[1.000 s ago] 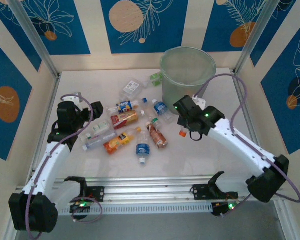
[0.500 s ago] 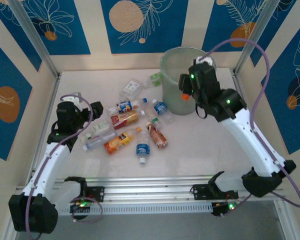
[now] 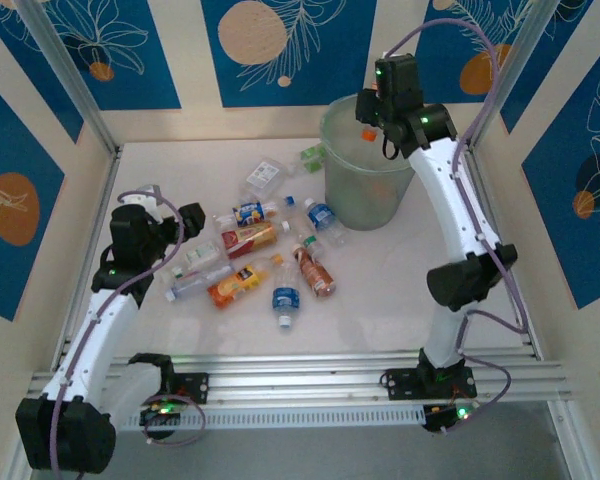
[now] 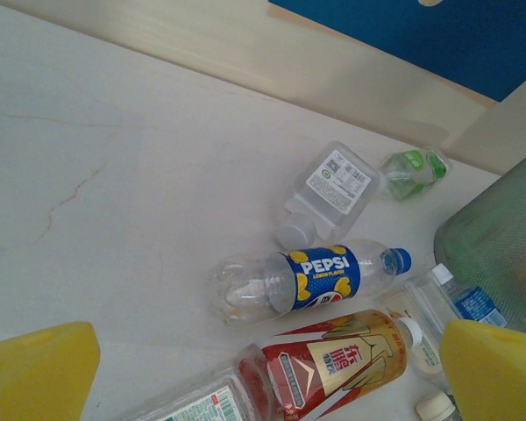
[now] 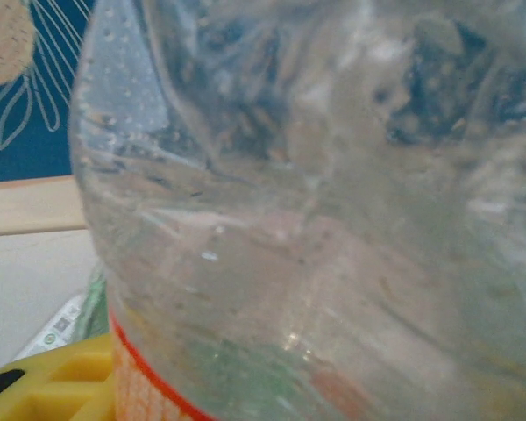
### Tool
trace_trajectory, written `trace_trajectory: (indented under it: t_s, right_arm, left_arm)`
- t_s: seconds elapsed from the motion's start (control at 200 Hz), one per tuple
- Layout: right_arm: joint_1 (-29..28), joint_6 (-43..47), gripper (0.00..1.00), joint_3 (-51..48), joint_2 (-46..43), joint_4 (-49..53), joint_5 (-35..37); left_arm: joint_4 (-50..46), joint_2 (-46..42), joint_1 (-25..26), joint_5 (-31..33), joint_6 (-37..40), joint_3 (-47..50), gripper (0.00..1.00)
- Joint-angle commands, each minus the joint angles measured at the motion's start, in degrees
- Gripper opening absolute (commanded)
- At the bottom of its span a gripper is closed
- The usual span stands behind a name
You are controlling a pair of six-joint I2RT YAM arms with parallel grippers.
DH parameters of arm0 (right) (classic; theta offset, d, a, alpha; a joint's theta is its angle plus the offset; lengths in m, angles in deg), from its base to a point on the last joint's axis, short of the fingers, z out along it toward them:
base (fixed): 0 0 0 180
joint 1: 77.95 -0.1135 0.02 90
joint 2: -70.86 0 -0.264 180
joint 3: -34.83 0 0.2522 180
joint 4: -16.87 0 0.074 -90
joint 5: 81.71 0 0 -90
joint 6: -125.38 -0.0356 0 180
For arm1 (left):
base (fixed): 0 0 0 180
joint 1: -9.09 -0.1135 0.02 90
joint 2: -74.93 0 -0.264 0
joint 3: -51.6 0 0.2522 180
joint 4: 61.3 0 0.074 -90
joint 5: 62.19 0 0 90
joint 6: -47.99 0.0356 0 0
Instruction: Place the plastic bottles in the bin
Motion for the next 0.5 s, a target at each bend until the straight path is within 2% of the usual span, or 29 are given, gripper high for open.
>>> trace_trajectory:
  t_s: [0.0,0.215,0.38,0.495]
  right_arm:
    - [1.0,3.2,0.54,6.3,4.4,3.2,-4.3]
    - [3.3,7.9,0.54,16.5,14.4,9.9,-11.2]
    - [4.2,12.2,0.54,15.1,16.3,12.7,-18.1]
    - [4.7,14.6,0.54,13.9,17.4,14.5,-19.5]
  left_arm:
    - [-1.1,-1.2,0.4,-0.8,-0.1,-0.5,0.99]
    - [-1.6,-1.5,0.4,-1.1,-0.2,-0.6,0.99]
    - [-2.1,-1.8,0.4,-0.6,0.0,-0.7,0.99]
    - [-2.3,-1.6,0.4,-0.6,0.1,-0.8,1.0]
